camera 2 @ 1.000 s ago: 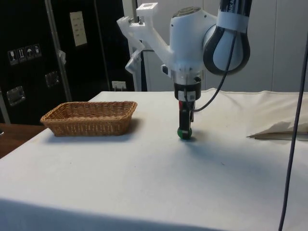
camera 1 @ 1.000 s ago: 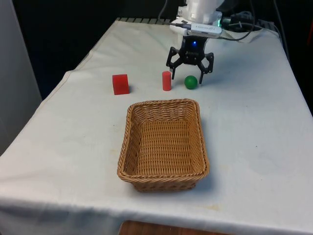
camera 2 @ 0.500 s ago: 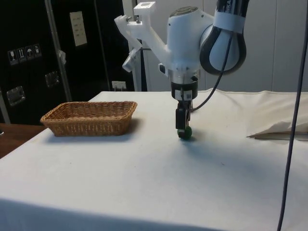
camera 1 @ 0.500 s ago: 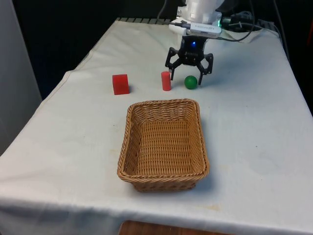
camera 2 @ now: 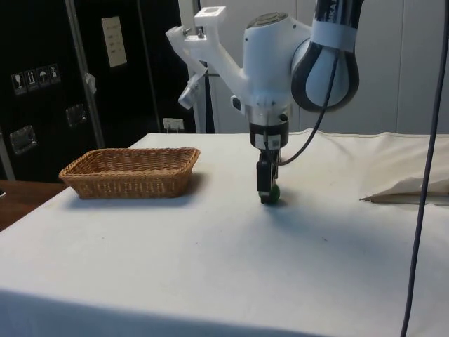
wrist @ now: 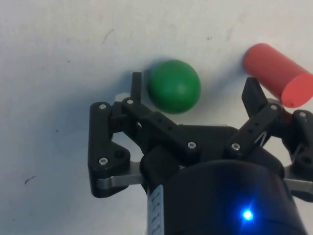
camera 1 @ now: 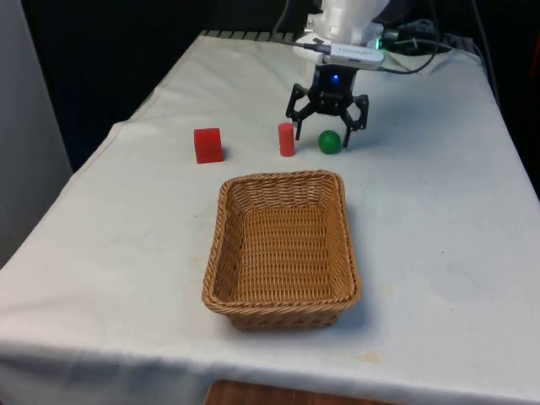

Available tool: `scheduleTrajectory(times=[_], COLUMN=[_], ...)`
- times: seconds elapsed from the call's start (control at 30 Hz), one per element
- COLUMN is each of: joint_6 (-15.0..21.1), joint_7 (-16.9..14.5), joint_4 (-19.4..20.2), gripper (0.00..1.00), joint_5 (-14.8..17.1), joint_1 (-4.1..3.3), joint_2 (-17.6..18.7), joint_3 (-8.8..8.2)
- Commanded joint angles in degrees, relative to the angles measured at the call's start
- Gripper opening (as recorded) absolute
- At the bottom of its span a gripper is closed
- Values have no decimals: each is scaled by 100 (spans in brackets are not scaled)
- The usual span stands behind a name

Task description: Pick up the object to the left of the cylinder and place it into the basket.

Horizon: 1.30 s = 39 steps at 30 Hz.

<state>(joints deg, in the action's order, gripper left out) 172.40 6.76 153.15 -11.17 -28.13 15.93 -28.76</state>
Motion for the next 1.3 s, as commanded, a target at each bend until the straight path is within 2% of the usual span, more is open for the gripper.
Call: scheduleTrajectory(times=[0.0,0.03,0.07,0.2,0.33,0.37,0.4,0.53,0.63,0.67,0.7,0.73,0.77,0.83,1.0,1.03,1.07,1.13,1.27], joint_6=[11,6,0,-11,-29,-17,-34,-29,-29,-17,-29,-29,-29,-29,-29,-17,-29,-29,-160], joint_7=[52,80,57,246,361,327,378,407,407,372,407,407,407,407,413,378,413,413,355], joint_4=[6,0,0,-23,-34,-17,-40,-34,-34,-23,-34,-34,-34,-34,-34,-23,-34,-34,-92], gripper=[100,100,100,100,100,100,100,98,71,60,60,48,21,0,0,0,0,0,0], joint_5=[40,34,0,17,6,0,0,6,6,0,6,6,6,6,6,0,6,11,-6], joint_1=[-17,-34,-17,-109,-149,-109,-155,-172,-178,-149,-178,-178,-183,-183,-189,-166,-189,-189,-172], joint_2=[0,0,0,17,23,0,23,11,11,0,11,11,11,11,11,0,11,11,-172], joint_3=[52,63,40,120,178,206,189,212,218,223,218,218,218,218,223,223,223,223,201])
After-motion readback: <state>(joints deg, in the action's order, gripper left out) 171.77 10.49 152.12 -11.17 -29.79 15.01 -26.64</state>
